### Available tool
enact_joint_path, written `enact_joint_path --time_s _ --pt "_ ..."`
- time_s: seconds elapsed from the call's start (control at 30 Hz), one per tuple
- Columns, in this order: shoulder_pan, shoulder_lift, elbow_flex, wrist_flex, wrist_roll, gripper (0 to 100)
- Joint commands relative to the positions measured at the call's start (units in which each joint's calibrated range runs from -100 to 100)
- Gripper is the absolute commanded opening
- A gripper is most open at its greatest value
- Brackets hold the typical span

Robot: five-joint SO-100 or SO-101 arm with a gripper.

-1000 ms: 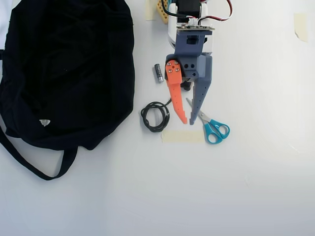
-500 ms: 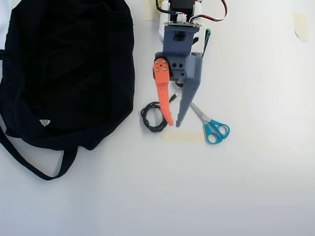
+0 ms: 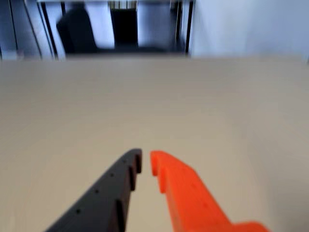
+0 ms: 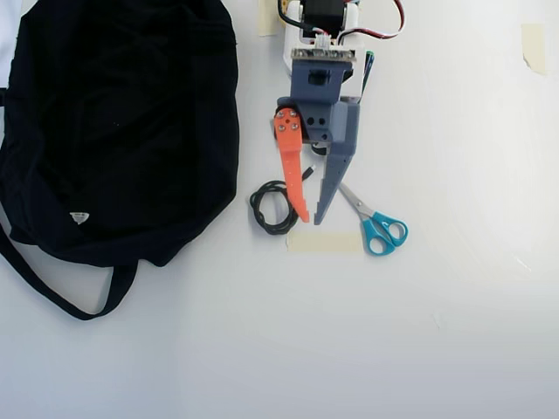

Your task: Put the cable into the black bag

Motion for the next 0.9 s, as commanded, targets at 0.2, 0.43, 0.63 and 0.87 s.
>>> enact_joint_path --time_s 0.2,0.43,0.63,0.87 --pt "0.04 -1.70 -11.26 34.56 0.30 2" --pt "-0.19 -1.28 -12.25 57.39 0.35 2" --pt "-0.71 -1.61 -12.43 68.15 0.56 2" --pt "-0.34 -1.61 -12.43 73.49 7.17 2"
